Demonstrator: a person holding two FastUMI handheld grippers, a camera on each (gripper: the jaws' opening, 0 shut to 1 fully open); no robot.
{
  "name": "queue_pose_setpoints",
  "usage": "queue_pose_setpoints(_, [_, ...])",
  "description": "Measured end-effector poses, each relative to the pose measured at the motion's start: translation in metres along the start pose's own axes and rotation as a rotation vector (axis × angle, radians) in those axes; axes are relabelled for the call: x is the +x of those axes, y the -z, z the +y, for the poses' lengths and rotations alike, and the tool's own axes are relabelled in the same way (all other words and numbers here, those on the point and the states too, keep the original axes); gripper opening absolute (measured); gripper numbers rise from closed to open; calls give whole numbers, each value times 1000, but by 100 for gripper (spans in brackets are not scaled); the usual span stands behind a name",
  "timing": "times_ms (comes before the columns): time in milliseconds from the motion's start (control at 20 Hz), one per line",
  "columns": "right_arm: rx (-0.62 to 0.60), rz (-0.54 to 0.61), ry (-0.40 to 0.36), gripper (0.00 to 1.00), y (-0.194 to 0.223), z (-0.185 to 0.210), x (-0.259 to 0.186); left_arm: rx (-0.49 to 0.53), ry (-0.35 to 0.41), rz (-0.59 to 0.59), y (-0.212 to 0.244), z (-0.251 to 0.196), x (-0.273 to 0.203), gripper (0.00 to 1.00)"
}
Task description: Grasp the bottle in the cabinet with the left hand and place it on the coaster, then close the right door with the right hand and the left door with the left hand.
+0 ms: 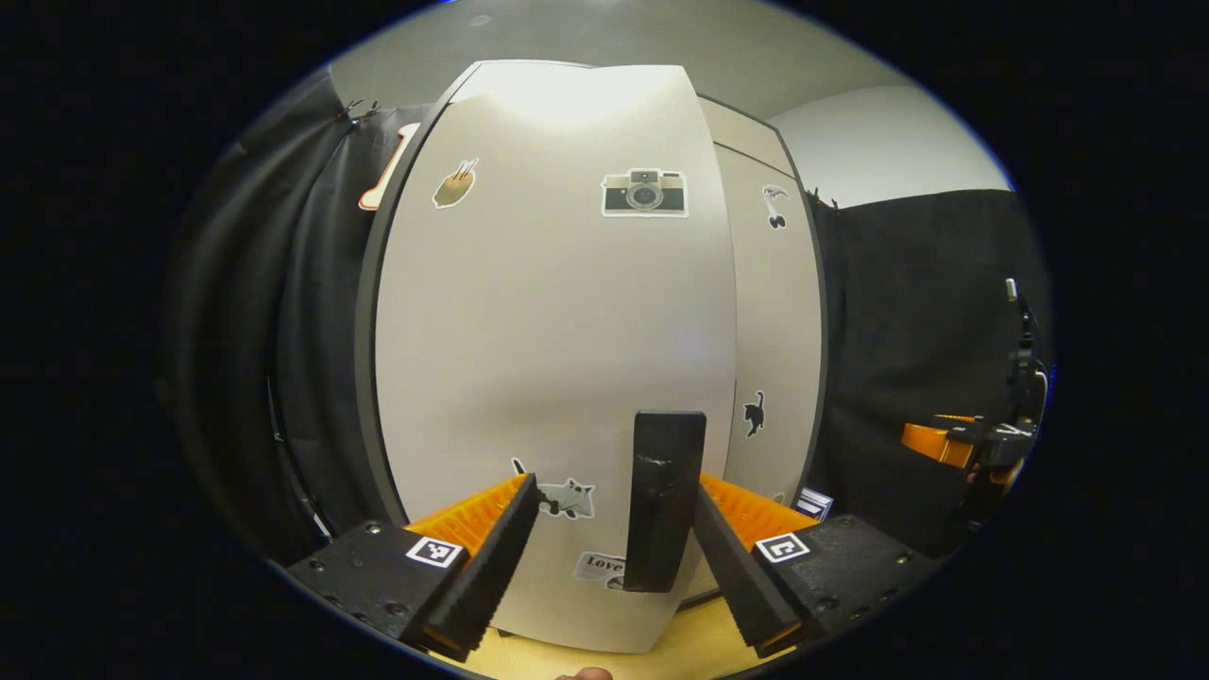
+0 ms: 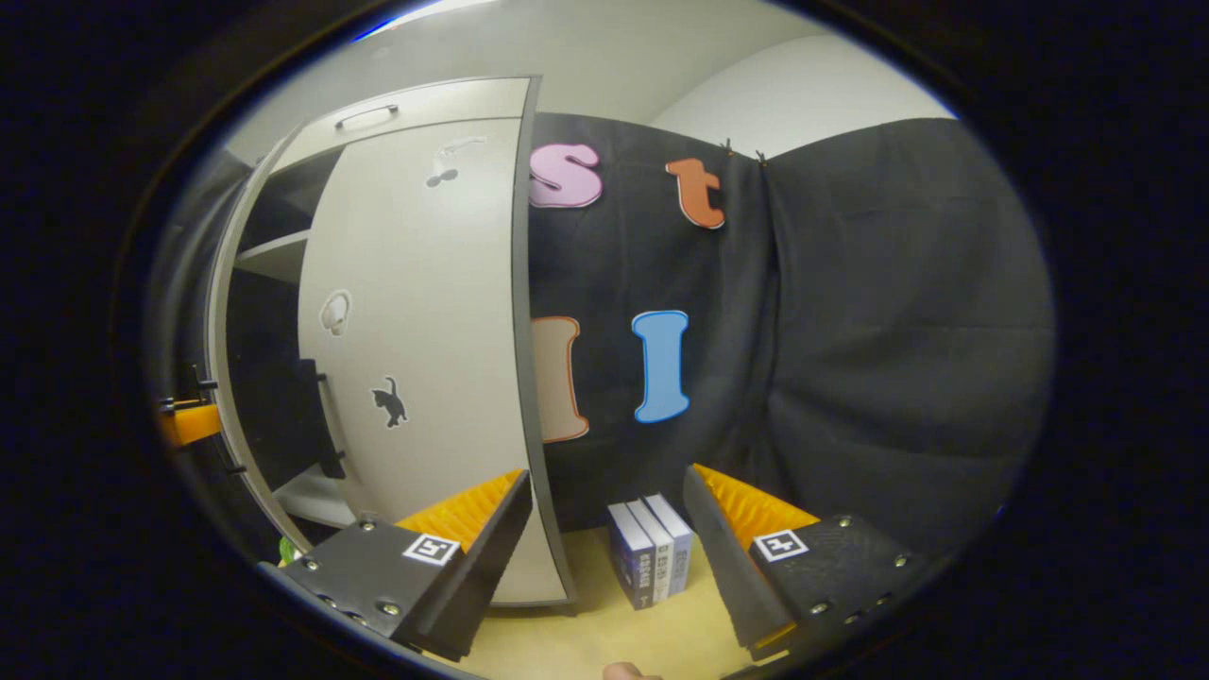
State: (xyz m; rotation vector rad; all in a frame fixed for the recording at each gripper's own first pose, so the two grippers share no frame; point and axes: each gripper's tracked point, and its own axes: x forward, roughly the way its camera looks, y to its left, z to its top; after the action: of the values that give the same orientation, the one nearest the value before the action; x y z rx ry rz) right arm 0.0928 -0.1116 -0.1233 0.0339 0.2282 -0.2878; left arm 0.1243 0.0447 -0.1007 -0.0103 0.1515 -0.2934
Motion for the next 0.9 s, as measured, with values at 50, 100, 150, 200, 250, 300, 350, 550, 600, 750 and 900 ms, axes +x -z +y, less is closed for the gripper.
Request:
queue_pose_setpoints(50, [0, 2, 3, 97, 0, 0, 1, 3, -5, -3, 0, -1, 4, 100])
queue_pose_setpoints(100, [-1, 0, 6, 97, 0, -2, 2, 6, -11, -8, -1, -1, 7, 100])
queue_pose_setpoints(150, [-1, -1, 8, 97, 0, -4, 2, 9, -18, -13, -1, -1, 11, 100])
queue_pose_setpoints(200, [0, -2, 9, 97, 0, -8, 0, 12, -24, -14, -2, -2, 15, 100])
queue_pose_setpoints(250, [2, -2, 8, 98, 0, -11, -1, 9, -28, -14, -2, -2, 20, 100])
queue_pose_setpoints(300, [3, -3, 8, 97, 0, -11, -1, 1, -32, -11, -2, -3, 25, 100])
queue_pose_setpoints(350, [4, -4, 9, 97, -1, -11, 0, -10, -33, -6, -2, -3, 30, 100])
queue_pose_setpoints(550, [6, -3, 13, 97, 0, -15, 0, -32, -44, 5, 0, -3, 48, 100])
queue_pose_setpoints(600, [4, -3, 12, 97, 2, -16, 1, -23, -55, 2, 0, -3, 54, 100])
queue_pose_setpoints(750, [-7, -1, 18, 97, 2, -19, 4, -6, -77, -4, -1, -3, 60, 100])
queue_pose_setpoints(900, [-1, -1, 24, 97, 1, -21, 8, 6, -84, -7, -1, -3, 66, 100])
